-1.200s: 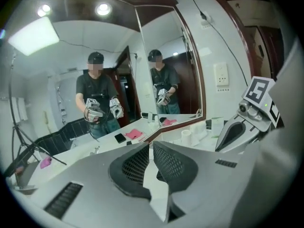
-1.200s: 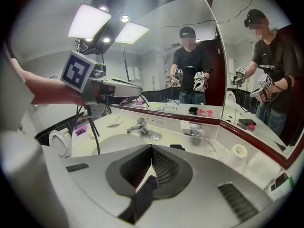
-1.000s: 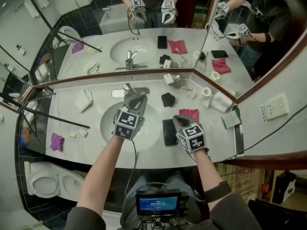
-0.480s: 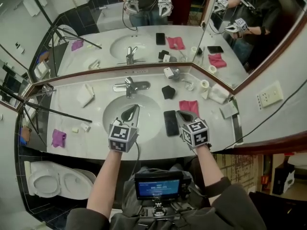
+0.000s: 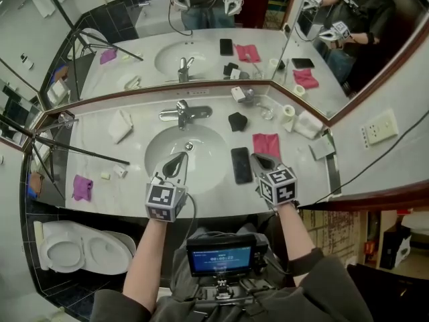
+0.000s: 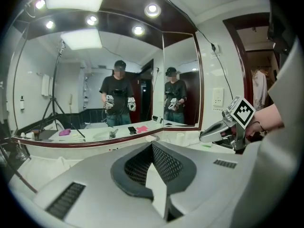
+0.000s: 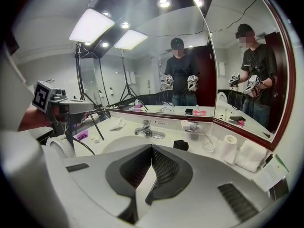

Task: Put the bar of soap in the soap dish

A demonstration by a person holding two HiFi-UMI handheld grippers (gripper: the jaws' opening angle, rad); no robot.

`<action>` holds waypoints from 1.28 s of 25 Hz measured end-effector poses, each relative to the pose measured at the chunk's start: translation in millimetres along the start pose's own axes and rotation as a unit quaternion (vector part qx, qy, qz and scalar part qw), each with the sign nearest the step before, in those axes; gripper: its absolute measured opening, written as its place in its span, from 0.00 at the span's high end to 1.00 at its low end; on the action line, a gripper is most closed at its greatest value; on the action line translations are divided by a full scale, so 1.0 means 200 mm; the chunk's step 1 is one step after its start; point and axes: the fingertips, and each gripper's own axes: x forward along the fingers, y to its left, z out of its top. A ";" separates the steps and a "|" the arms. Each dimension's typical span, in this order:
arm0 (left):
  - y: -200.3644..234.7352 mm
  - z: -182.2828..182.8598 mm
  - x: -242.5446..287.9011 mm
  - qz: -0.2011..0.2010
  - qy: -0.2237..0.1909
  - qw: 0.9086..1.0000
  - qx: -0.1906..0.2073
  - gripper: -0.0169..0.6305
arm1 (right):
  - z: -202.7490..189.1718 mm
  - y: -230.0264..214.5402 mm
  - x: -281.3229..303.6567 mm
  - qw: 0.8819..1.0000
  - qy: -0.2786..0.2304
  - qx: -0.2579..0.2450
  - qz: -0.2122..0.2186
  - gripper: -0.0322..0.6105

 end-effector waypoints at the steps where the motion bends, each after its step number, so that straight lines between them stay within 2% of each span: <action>1: 0.00 0.00 -0.01 -0.001 -0.001 1.000 -0.001 0.97 | -0.01 0.01 0.00 1.000 0.002 0.000 0.000 0.92; 4: 0.00 -0.01 -0.05 -0.006 -0.003 1.000 -0.008 0.97 | -0.02 0.03 -0.02 1.000 0.002 0.006 -0.003 0.92; 6: 0.03 -0.03 -0.07 -0.009 -0.002 1.000 0.003 0.97 | -0.03 0.04 -0.04 1.000 -0.003 0.013 -0.010 0.92; 12: 0.10 -0.08 -0.14 -0.030 0.004 1.000 0.003 0.97 | -0.07 0.19 -0.04 0.999 -0.007 0.034 -0.022 0.92; 19: 0.19 -0.03 -0.18 -0.010 0.006 1.000 -0.006 0.97 | -0.09 0.28 0.05 0.999 -0.008 0.043 0.010 0.92; 23: 0.35 -0.07 -0.22 0.014 0.016 1.000 0.001 0.97 | -0.03 0.32 0.14 0.999 -0.020 0.044 0.010 0.92; 27: 0.48 -0.04 -0.29 0.001 0.004 1.000 -0.001 0.97 | 0.02 0.43 0.15 0.998 -0.033 0.057 -0.011 0.92; 29: 0.56 -0.04 -0.29 -0.014 0.001 1.000 0.011 0.97 | 0.04 0.48 0.19 0.997 -0.042 0.062 -0.032 0.92; 32: 0.67 -0.06 -0.31 -0.044 0.001 0.998 0.041 0.97 | 0.00 0.63 0.25 0.992 -0.047 0.097 -0.063 0.92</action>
